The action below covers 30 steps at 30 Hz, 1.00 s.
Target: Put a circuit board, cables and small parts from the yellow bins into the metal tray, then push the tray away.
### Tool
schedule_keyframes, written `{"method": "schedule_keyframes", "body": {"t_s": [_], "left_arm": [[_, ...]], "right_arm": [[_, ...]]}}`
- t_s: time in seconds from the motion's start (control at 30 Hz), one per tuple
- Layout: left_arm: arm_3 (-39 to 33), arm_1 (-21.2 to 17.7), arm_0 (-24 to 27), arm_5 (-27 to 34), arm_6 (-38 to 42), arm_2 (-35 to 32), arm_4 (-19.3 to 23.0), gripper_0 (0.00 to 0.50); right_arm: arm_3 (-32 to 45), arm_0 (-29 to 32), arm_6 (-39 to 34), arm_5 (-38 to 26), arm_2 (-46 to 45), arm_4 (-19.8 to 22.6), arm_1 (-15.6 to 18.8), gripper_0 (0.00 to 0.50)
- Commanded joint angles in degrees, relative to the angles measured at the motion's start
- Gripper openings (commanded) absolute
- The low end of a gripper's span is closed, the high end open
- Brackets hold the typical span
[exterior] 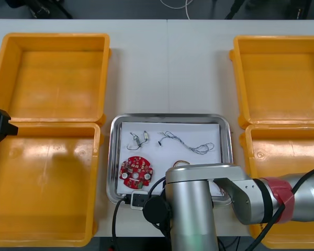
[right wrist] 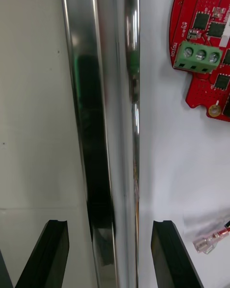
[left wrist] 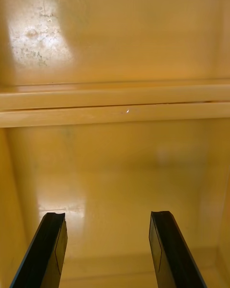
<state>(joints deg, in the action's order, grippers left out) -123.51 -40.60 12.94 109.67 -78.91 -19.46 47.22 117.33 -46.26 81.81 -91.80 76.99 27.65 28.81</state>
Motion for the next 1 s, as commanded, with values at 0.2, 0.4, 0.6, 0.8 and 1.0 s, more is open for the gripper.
{"method": "schedule_keyframes", "body": {"t_s": [0.2, 0.4, 0.6, 0.8, 1.0], "left_arm": [[-1.64, -2.38, -0.81, 0.33, -5.11, -1.02, -0.55, 0.5], [-1.64, -2.38, -0.81, 0.33, -5.11, -1.02, -0.55, 0.5], [-1.64, -2.38, -0.81, 0.33, -5.11, -1.02, -0.55, 0.5], [-1.64, -2.38, -0.81, 0.33, -5.11, -1.02, -0.55, 0.5], [-1.64, -2.38, -0.81, 0.33, -5.11, -1.02, -0.55, 0.5]], "right_arm": [[-0.97, 1.08, 0.72, 0.83, 0.88, -1.46, -2.79, 0.5], [-0.97, 1.08, 0.46, 0.83, 0.88, -1.37, -2.61, 0.278], [-0.97, 1.08, 0.28, 0.83, 0.88, -1.19, -2.35, 0.084], [-0.97, 1.0, 0.54, 0.92, 0.88, -1.99, -2.09, 0.035], [-0.97, 0.73, 0.81, 1.09, 0.88, -2.69, -1.82, 0.0]]}}
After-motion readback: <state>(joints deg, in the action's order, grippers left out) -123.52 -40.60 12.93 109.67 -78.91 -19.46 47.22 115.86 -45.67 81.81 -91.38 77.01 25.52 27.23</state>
